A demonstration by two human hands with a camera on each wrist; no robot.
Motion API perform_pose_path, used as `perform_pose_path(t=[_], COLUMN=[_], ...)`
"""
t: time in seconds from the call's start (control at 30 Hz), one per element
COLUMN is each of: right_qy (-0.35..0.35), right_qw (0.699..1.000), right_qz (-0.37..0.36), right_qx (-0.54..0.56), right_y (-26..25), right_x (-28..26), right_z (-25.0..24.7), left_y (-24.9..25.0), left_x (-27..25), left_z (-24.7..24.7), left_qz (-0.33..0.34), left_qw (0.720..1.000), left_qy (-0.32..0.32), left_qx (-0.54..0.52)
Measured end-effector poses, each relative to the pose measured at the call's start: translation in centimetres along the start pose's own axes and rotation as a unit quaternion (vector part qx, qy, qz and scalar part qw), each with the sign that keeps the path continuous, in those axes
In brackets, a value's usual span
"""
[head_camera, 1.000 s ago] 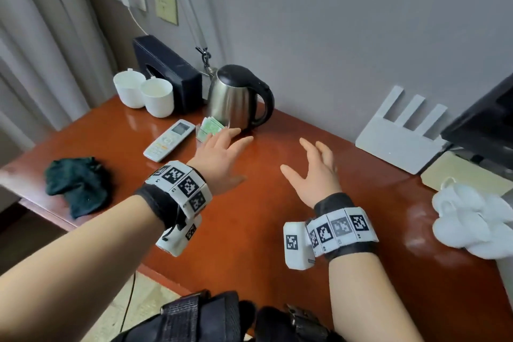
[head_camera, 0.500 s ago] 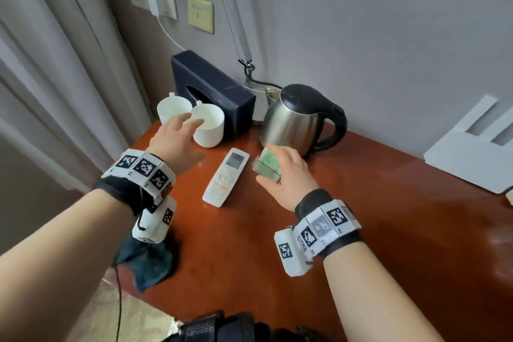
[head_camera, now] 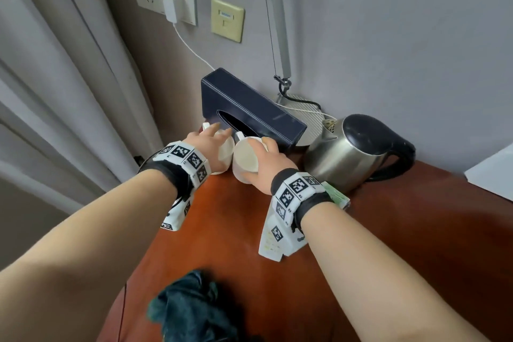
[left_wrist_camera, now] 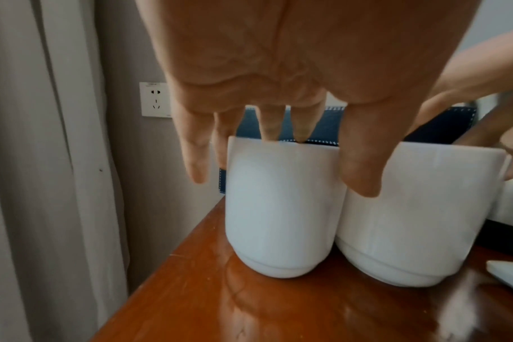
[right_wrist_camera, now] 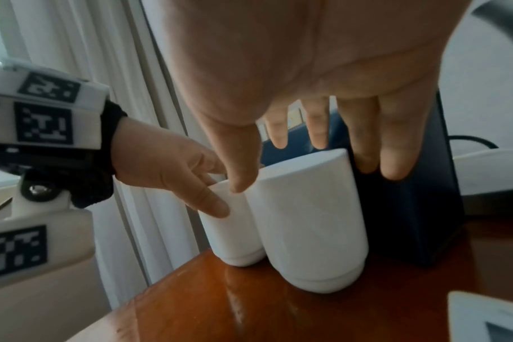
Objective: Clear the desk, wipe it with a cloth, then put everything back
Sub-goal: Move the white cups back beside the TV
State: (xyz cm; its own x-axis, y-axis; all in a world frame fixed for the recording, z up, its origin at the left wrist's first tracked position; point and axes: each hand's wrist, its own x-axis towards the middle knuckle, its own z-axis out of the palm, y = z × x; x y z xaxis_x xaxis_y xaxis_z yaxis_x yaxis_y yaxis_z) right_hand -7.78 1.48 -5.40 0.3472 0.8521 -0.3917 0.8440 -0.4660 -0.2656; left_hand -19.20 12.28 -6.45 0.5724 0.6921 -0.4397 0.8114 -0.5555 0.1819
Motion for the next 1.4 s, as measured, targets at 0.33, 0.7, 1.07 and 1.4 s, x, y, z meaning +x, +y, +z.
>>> perform_pose_path(t=[0.33,0.7,1.07,1.4], right_qy=[0.04,0.01,0.05,0.127], right_qw=[0.999,1.0,0.997,0.985], right_qz=[0.023,0.012,0.018,0.055], right_qx=[0.006,0.006,0.063,0.098], right_y=[-0.8,-1.1,1.1,11.8], right_x=[2.4,1.9,-4.3,-17.0], right_z=[1.2,0.7,-3.0,-5.5], left_y=[-0.4,-0.6,-0.3,13.4], left_x=[0.7,-0.1,-6.7,-14.5], left_z=[0.1,0.5,-0.1,-0.2], left_qz=[0.028,0.002,-0.053,0.047], left_qw=[0.999,0.999,0.982,0.982], left_qy=[0.033,0.02,0.087,0.127], left_qx=[-0.022,-0.036,-0.158,-0.133])
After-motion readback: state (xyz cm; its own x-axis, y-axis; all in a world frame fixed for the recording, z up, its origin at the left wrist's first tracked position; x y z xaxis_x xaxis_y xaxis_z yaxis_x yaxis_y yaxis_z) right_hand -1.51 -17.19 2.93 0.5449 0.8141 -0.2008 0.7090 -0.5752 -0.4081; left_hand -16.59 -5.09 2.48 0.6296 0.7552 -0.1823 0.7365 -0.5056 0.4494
